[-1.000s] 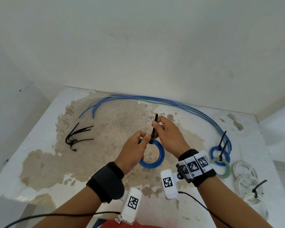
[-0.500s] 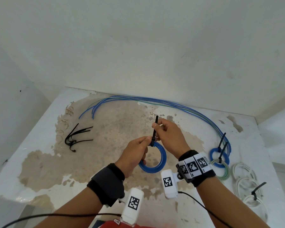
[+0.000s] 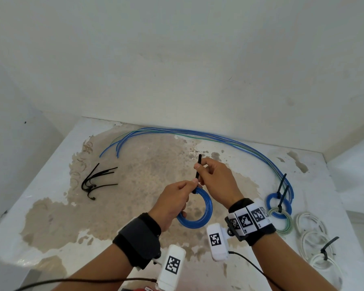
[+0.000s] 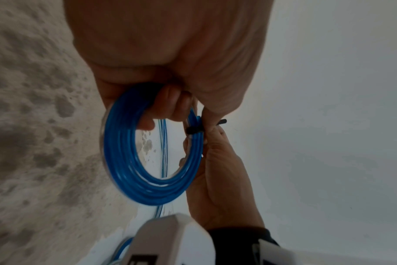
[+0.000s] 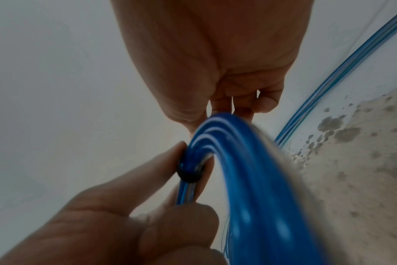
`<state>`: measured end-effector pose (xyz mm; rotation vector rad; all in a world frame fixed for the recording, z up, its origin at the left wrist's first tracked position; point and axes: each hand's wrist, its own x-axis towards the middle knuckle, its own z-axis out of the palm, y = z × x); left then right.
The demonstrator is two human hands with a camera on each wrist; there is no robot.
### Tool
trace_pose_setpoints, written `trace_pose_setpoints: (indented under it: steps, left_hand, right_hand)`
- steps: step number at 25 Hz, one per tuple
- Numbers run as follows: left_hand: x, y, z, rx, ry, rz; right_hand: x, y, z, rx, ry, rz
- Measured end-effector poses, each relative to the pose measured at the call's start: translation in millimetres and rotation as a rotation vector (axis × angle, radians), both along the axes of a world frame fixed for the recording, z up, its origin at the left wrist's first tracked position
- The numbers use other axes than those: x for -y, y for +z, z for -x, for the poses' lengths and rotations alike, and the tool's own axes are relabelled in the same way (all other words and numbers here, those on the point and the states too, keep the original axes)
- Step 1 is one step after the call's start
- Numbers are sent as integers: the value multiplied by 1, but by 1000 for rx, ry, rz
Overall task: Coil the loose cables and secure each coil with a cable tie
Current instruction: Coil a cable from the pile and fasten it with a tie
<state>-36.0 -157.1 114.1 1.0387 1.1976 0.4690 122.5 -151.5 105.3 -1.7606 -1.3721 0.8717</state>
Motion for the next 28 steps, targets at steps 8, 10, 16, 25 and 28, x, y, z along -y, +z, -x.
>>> trace_pose_setpoints:
  steps: [8, 10, 16, 25, 28]
  left_hand:
    - [7, -14, 0, -64, -15, -198]
    - [7, -16, 1, -85, -17, -229]
    - [1, -7, 4, -78, -35, -266]
    - [-13, 10, 1, 40, -10, -87]
    - [-14, 13, 3, 40, 21, -63]
  right_hand:
    - [-1, 4, 5, 16, -26, -18]
    - [0, 5, 10, 7, -40, -44]
    - [-8, 13, 5, -108, -50, -9]
    - [-8, 18, 2, -123, -18, 17]
    - [-9, 20, 4, -145, -10, 18]
